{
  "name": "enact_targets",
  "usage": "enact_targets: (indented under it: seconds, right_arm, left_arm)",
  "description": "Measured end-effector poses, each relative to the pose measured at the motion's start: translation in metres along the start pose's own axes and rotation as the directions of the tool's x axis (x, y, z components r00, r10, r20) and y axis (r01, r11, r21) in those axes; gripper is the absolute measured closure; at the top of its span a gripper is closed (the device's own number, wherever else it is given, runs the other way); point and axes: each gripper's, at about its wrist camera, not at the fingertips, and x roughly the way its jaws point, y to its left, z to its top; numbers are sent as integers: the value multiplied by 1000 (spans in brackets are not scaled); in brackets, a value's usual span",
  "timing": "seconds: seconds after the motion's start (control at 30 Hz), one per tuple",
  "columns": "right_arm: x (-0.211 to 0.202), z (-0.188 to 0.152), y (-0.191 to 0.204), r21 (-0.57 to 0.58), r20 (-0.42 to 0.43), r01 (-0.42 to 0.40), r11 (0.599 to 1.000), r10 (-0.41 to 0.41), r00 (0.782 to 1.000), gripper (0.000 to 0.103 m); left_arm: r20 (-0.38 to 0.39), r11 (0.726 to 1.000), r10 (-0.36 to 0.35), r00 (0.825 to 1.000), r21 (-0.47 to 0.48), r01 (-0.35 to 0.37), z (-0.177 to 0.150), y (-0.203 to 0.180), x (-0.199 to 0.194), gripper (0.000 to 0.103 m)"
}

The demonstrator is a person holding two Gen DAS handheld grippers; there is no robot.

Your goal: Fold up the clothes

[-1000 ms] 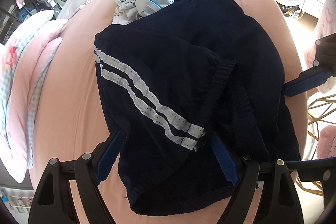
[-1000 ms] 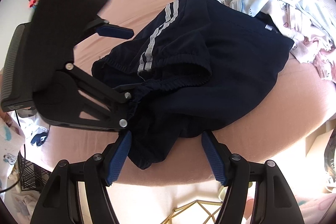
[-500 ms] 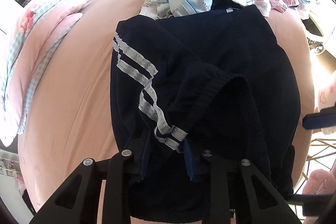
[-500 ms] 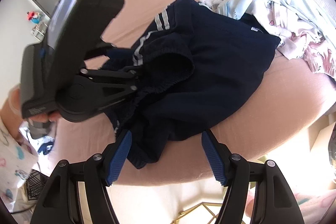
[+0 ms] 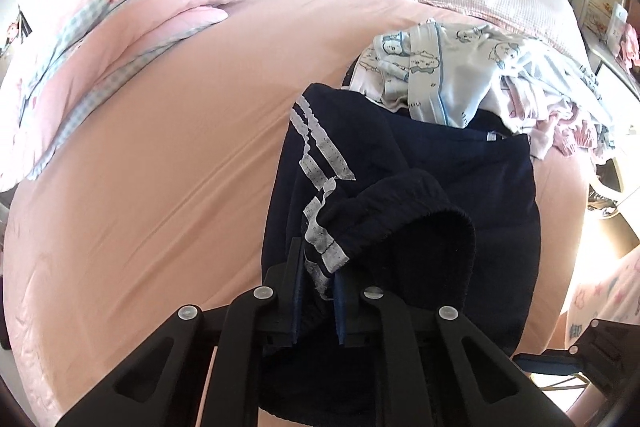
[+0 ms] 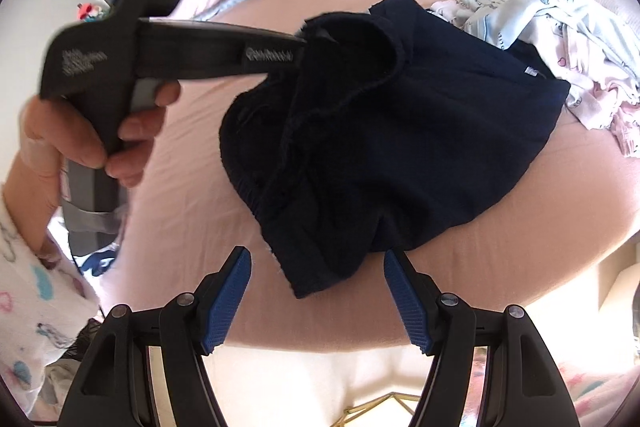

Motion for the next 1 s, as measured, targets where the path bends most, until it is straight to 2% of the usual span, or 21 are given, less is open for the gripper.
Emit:
enact_targets:
  seconds: [0.13, 0.17, 0.3, 0.43, 0.53, 0.63, 0.8, 0.87, 1.0]
  right_arm:
    - [2, -5, 4, 38, -5, 19, 999, -19, 1000, 34]
    - [3, -5, 5, 51, -10, 21, 998, -21, 1000, 34]
    - [7, -10, 12, 60, -19, 58, 997, -56, 998, 34]
    - [4, -15, 19, 89, 3, 75, 993, -76, 997, 34]
    - [3, -18, 21, 126, 13, 72, 989, -74, 997, 34]
    - [0, -19, 21, 157, 24, 58, 986, -63, 998, 34]
    - [-4, -22, 25, 187, 35, 51, 981, -58, 998, 34]
    - [-4, -24, 29, 179, 28, 64, 982, -70, 997, 34]
    - [-4, -29, 43, 136, 25, 113, 984, -118, 993, 34]
  left_arm:
    - [18, 1000, -7, 1000, -28, 7, -13, -6, -33, 92]
    - [28, 1000, -14, 1000, -27, 15, -13, -1, -30, 92]
    - [55, 1000, -4, 998, -30, 6, -19, 18, -66, 92]
    - [89, 998, -25, 996, -54, 30, 1, 24, -74, 92]
    - [106, 998, 5, 994, -56, 1, 4, 26, -87, 92]
    - [120, 997, -2, 993, -81, 12, 5, 29, -107, 92]
    - [202, 997, 20, 979, -81, -4, 13, 29, -141, 92]
    - [232, 997, 46, 972, -72, -30, 14, 30, -157, 92]
    - [223, 996, 57, 973, -74, -41, 19, 33, -159, 92]
